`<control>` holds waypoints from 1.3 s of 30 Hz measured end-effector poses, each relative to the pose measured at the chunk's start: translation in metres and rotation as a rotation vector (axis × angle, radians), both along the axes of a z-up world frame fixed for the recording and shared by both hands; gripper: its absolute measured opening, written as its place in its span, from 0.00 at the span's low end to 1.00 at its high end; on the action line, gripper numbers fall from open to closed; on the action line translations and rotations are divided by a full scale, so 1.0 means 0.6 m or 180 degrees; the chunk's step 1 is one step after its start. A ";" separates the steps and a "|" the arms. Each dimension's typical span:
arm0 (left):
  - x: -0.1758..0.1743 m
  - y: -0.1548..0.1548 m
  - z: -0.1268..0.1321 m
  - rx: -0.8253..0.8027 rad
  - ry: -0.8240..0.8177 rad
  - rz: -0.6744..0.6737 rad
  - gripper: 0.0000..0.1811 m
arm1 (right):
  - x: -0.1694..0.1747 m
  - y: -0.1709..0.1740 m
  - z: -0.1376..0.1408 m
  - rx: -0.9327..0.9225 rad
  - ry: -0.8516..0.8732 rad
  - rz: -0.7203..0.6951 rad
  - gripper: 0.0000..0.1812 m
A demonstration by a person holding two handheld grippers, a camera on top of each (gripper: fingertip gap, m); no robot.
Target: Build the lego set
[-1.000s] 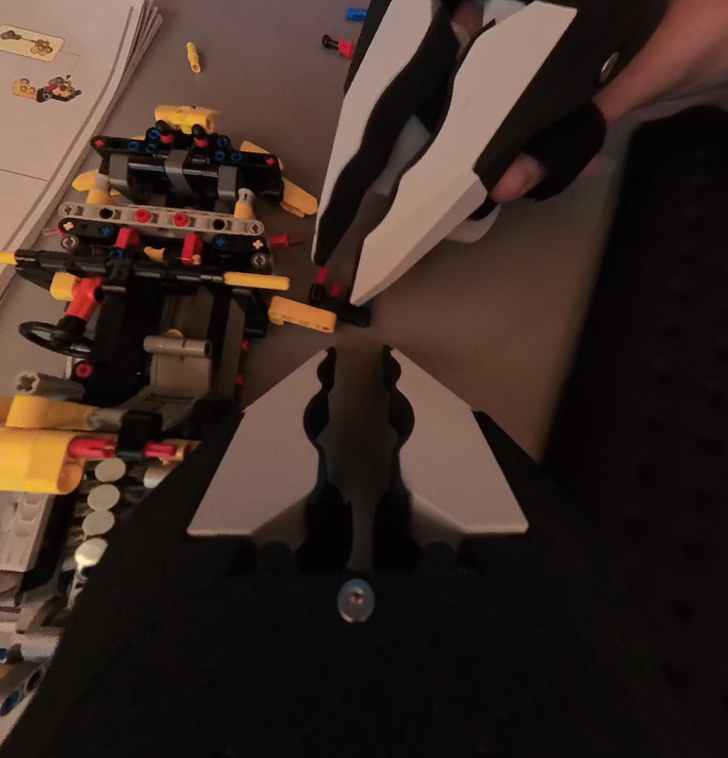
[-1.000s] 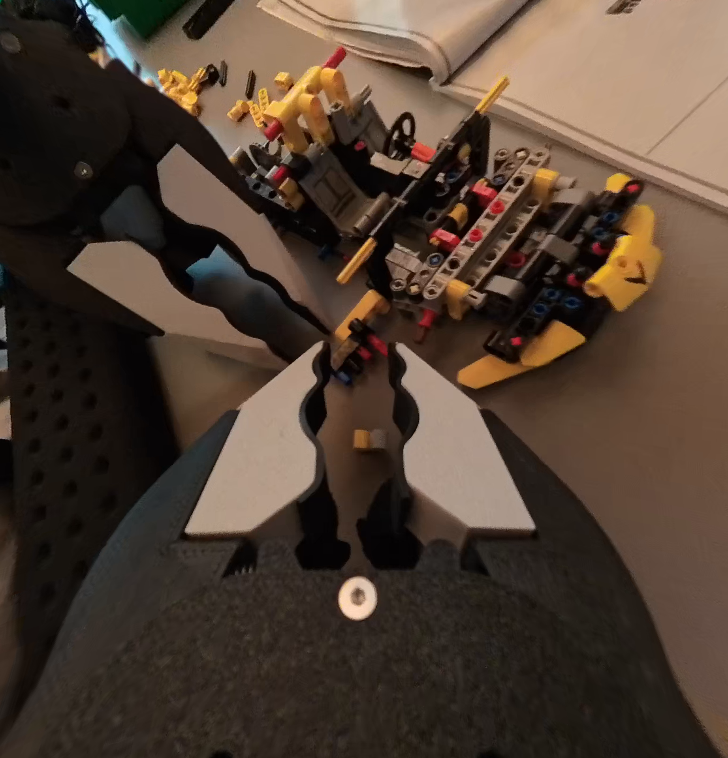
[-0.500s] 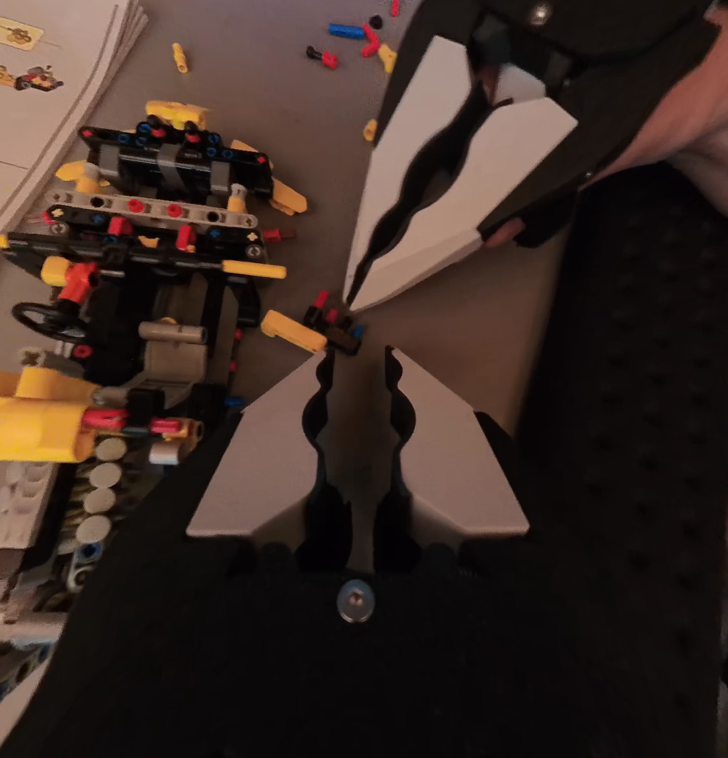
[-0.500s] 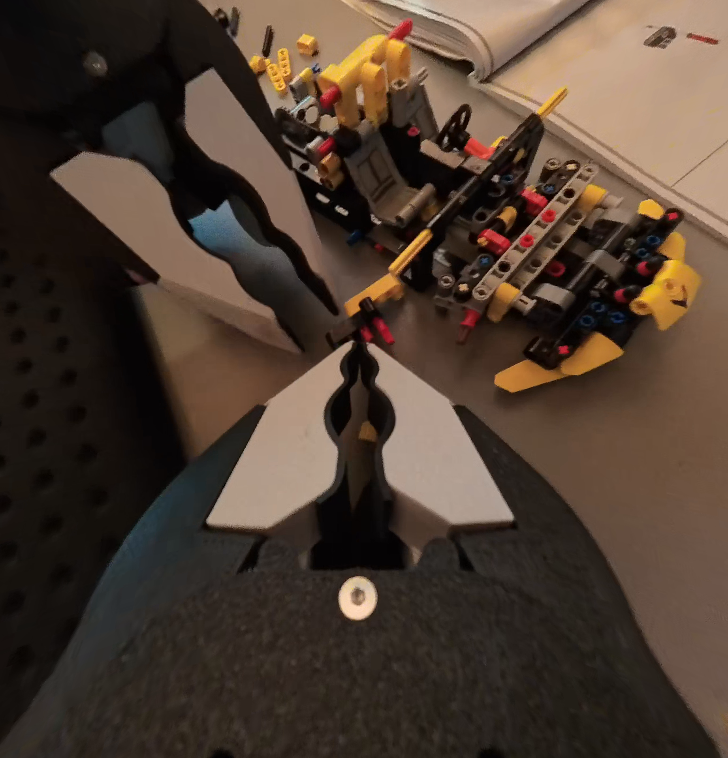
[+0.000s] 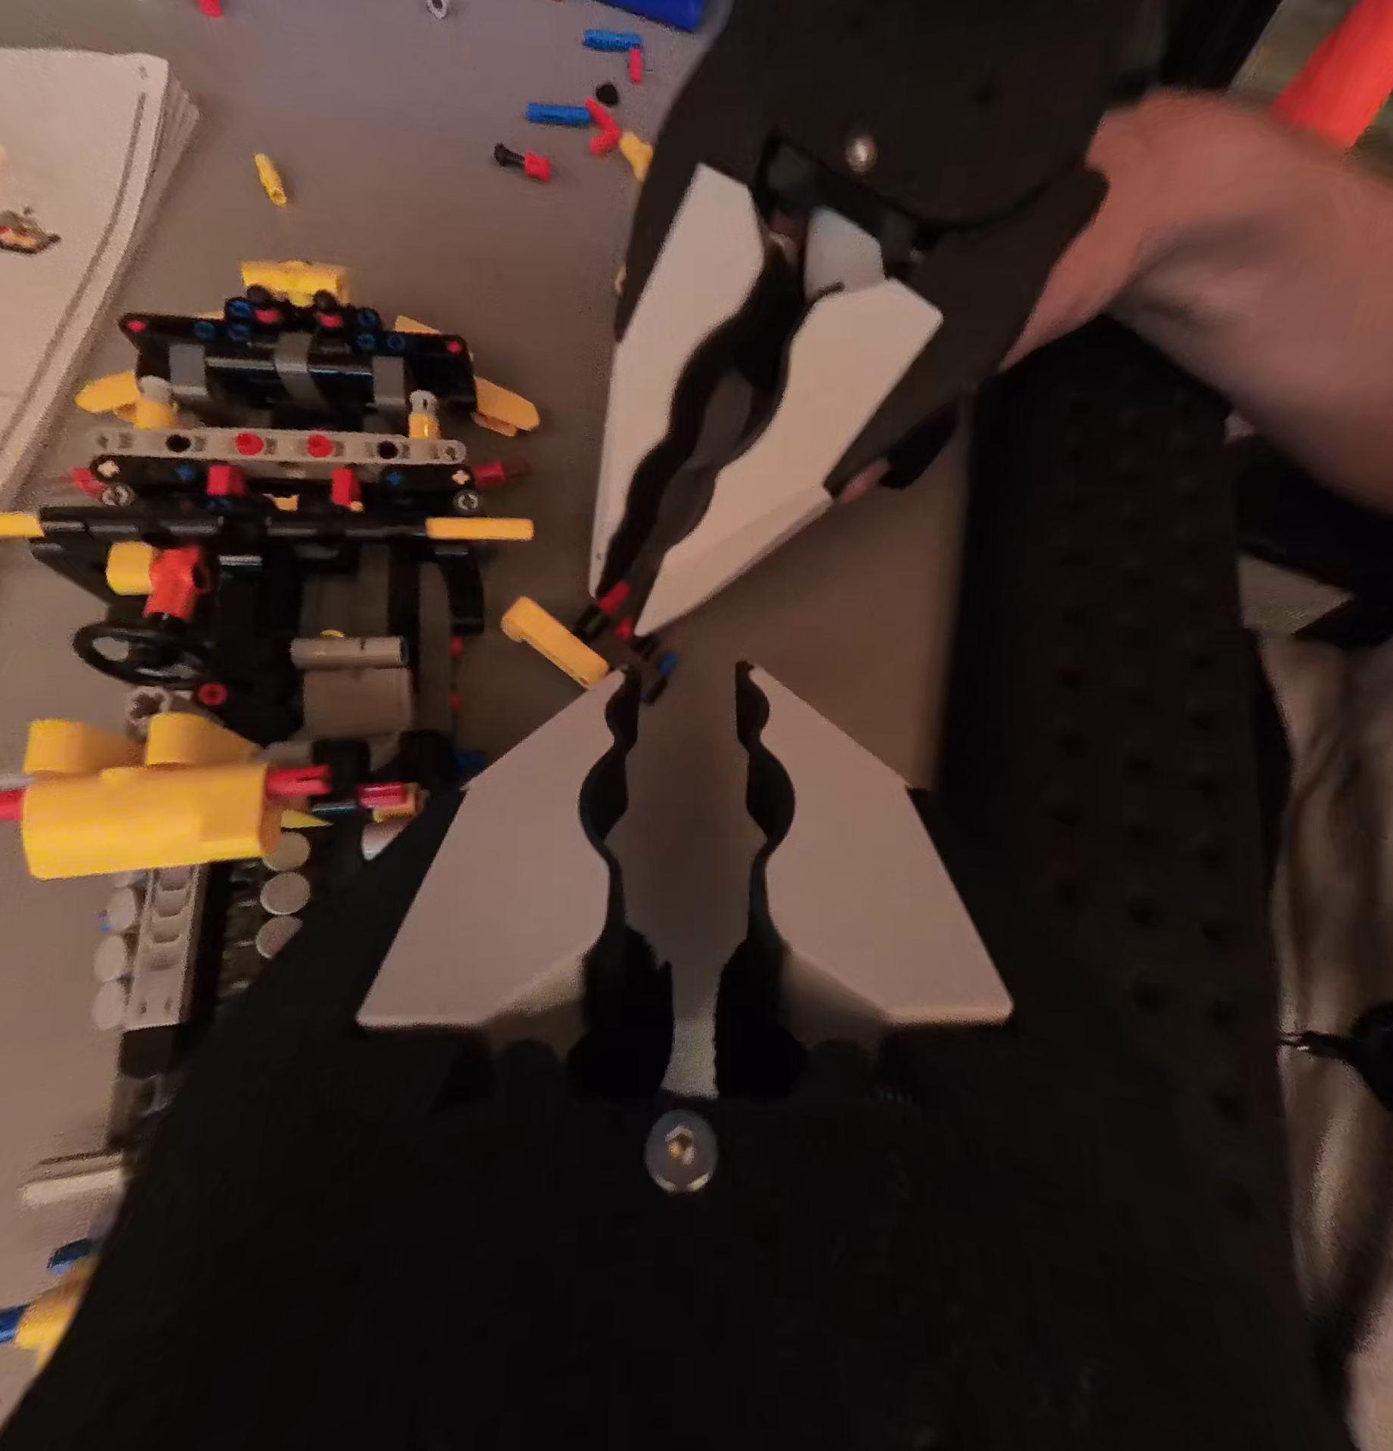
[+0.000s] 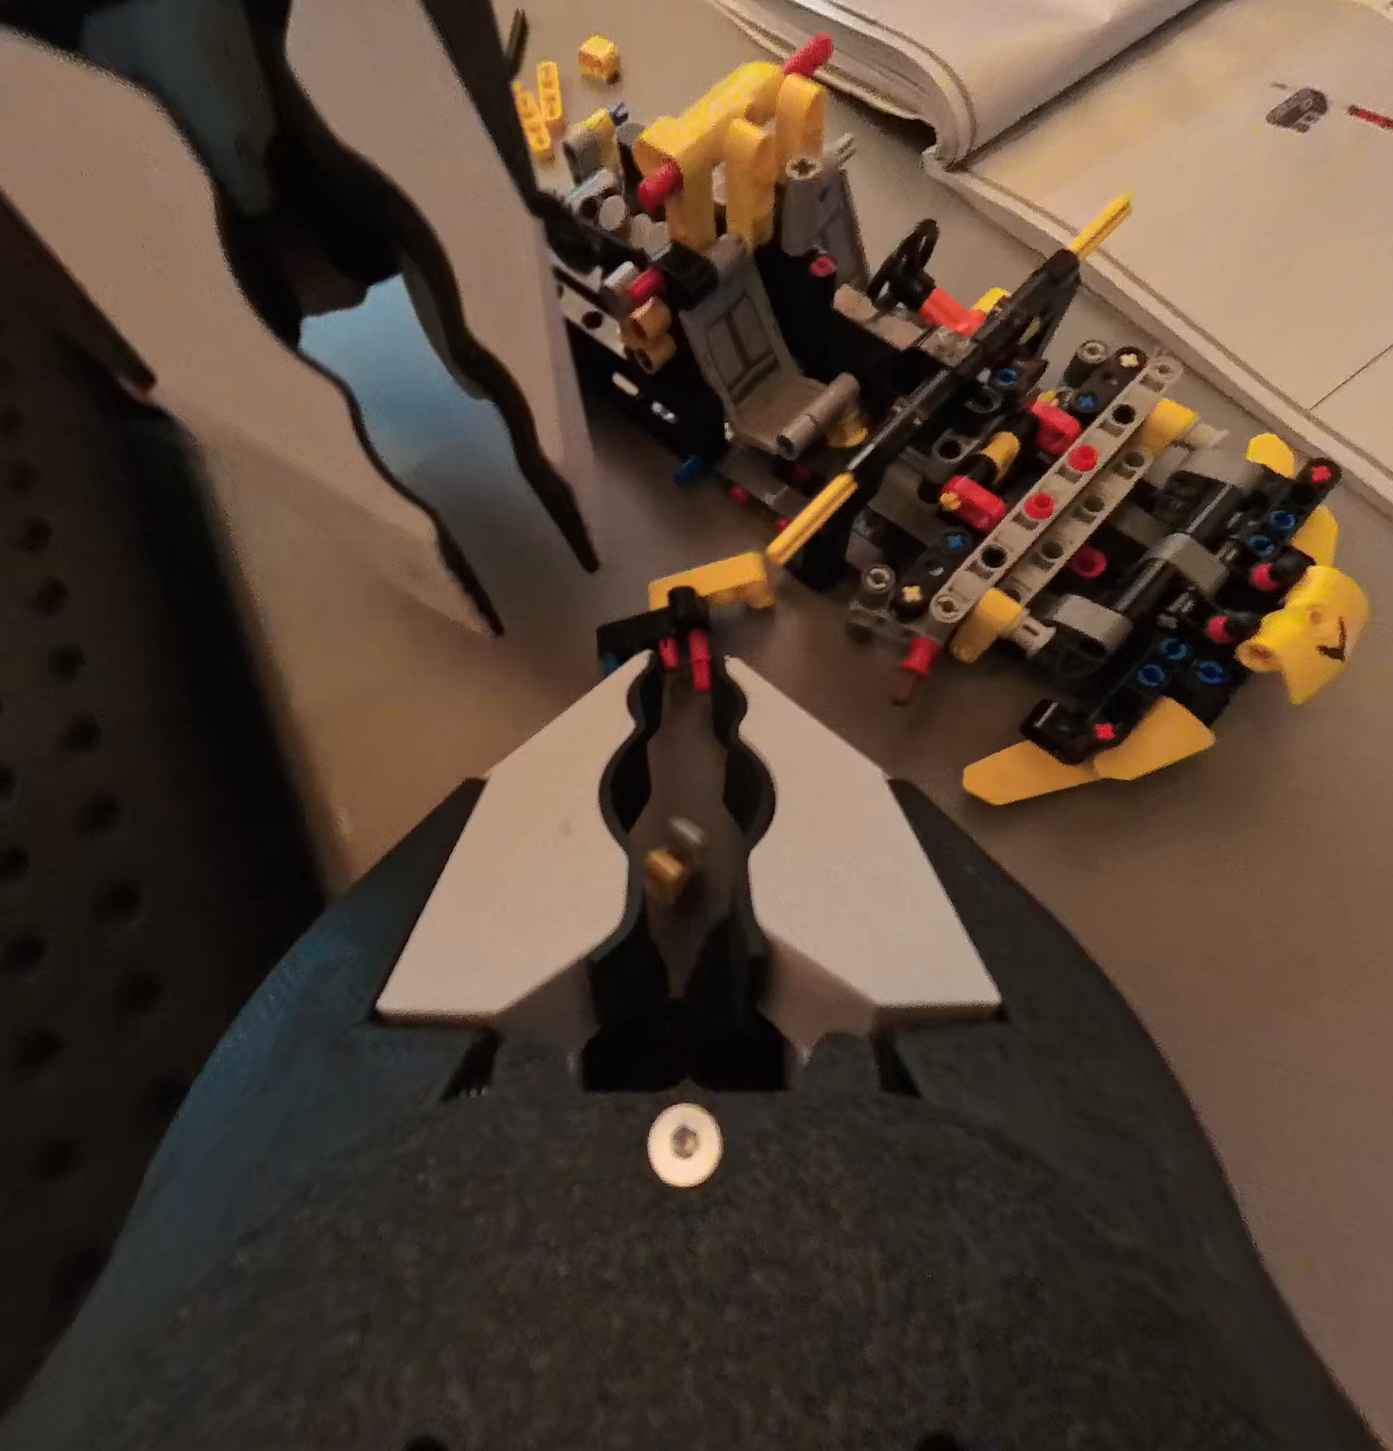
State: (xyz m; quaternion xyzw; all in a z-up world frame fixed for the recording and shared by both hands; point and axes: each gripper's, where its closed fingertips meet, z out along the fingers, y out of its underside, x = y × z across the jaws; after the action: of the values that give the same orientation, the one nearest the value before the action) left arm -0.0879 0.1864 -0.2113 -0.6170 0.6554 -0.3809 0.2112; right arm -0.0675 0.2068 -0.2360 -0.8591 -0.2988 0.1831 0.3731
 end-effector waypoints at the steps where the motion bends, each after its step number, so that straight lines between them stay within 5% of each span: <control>1: 0.002 0.001 0.003 -0.0147 -0.0026 0.0027 0.13 | 0.000 -0.002 -0.001 0.0015 -0.0028 0.0010 0.06; 14: 0.012 0.027 0.031 -0.0827 -0.0291 0.0392 0.14 | 0.009 -0.017 0.088 0.0628 0.0483 -0.0116 0.02; 21: 0.017 0.014 0.071 -0.1748 -0.0600 0.0325 0.13 | -0.002 -0.021 0.148 0.1059 0.0386 -0.0097 0.02; 35: 0.026 0.024 0.106 -0.2252 -0.1014 0.0483 0.13 | 0.006 0.003 0.146 0.1258 -0.0125 -0.0426 0.02; 39: 0.024 0.022 0.107 -0.2370 -0.1016 0.0461 0.05 | 0.000 0.001 0.148 0.1270 -0.0124 -0.0371 0.02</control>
State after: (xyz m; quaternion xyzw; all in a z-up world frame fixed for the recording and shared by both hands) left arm -0.0735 0.1996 -0.1471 -0.6290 0.3867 -0.6672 0.0988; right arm -0.0677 0.2072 -0.1474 -0.7874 -0.2860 0.0818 0.5399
